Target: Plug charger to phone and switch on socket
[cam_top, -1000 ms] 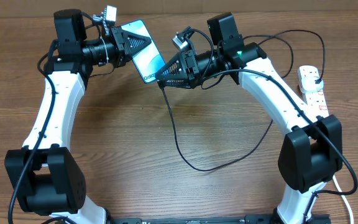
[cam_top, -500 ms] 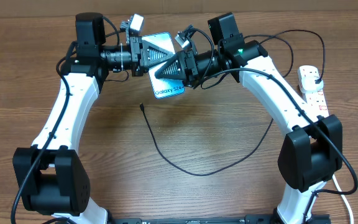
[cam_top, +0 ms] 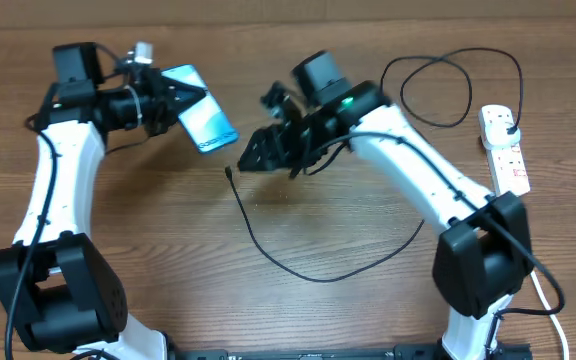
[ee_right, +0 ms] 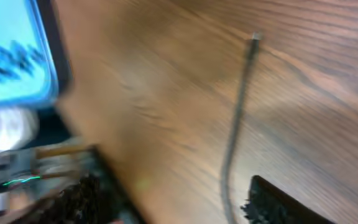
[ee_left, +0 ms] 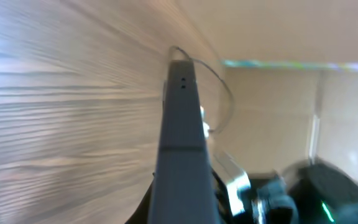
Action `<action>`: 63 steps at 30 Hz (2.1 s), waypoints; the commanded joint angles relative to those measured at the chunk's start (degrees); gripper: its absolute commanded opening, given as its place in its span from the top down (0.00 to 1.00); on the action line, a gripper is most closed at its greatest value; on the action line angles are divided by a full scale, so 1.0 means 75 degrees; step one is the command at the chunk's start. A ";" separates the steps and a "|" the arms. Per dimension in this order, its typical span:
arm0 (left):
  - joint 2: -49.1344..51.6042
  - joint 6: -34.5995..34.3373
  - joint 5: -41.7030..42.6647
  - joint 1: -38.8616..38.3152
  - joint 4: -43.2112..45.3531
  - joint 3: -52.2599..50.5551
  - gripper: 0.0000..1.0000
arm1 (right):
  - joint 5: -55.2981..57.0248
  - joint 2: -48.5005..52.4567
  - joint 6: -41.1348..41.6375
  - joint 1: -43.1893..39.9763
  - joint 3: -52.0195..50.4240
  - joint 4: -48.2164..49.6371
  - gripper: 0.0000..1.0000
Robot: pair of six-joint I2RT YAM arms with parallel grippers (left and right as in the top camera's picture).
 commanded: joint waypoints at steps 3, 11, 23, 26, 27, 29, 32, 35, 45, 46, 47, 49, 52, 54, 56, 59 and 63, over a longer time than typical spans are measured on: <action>-0.0271 0.0822 -0.1145 0.0408 -0.0871 0.0073 0.96 | 0.3465 0.0399 -0.0160 0.1288 0.0122 -0.0035 0.34; -0.0271 0.0950 -0.1958 0.0565 -0.1204 0.0073 0.96 | 0.5488 0.1512 -0.0166 0.2570 0.0122 -0.0758 0.29; -0.0271 0.0956 -0.2436 0.0723 -0.1399 0.0073 0.96 | 0.5543 0.1996 0.0289 0.1990 -0.0017 -0.2783 0.30; -0.0271 0.0994 -0.2439 0.0895 -0.1405 0.0073 0.96 | 0.5470 0.1993 0.0289 0.1877 -0.0090 -0.2742 0.30; -0.0271 0.1023 -0.2445 0.0959 -0.1405 0.0073 0.96 | 0.5473 0.1967 0.0283 0.1877 -0.0073 -0.2623 0.30; -0.0271 0.1125 -0.2457 0.1049 -0.1405 0.0073 0.96 | 0.5336 0.1886 0.0280 0.1880 0.0102 -0.2305 0.29; -0.0271 0.1125 -0.2457 0.1192 -0.1437 0.0073 0.96 | 0.4712 0.1874 0.0274 0.1900 0.0533 -0.2055 0.27; -0.0271 0.1125 -0.2457 0.1198 -0.1460 0.0073 0.96 | 0.4290 0.1874 0.0216 0.1906 0.0734 -0.1769 0.27; -0.0271 0.1125 -0.2430 0.1192 -0.1498 0.0073 0.96 | 0.4127 0.2212 0.0012 0.2291 0.0714 -0.1419 0.24; -0.0271 0.1125 -0.2428 0.1192 -0.1547 0.0073 0.96 | 0.4258 0.2299 0.0017 0.2375 0.0711 -0.1437 0.23; -0.0271 0.1128 -0.2430 0.1192 -0.1591 0.0073 0.96 | 0.4389 0.2369 0.0029 0.2428 0.0711 -0.1466 0.23; -0.0271 0.1142 -0.2430 0.1192 -0.1670 0.0073 0.96 | 0.4712 0.2404 0.0321 0.2445 0.0711 -0.1614 0.23; -0.0271 0.1183 -0.2425 0.1192 -0.1746 0.0073 0.96 | 0.5528 0.2404 0.0519 0.2311 0.0662 -0.2378 0.23; -0.0271 0.1183 -0.2425 0.1192 -0.1751 0.0073 0.96 | 0.5989 0.2404 0.0574 0.2177 0.0527 -0.2815 0.23; -0.0271 0.1183 -0.2419 0.1192 -0.1754 0.0073 0.96 | 0.6231 0.2404 0.0688 0.1888 0.0230 -0.3421 0.23; -0.0271 0.1183 -0.2419 0.1192 -0.1804 0.0073 0.96 | 0.6234 0.2404 0.0691 0.1358 -0.0487 -0.3891 0.25; -0.0271 0.1183 -0.2366 0.1192 -0.1807 0.0073 0.96 | 0.6557 0.2401 0.0723 0.0635 -0.1676 -0.3745 0.21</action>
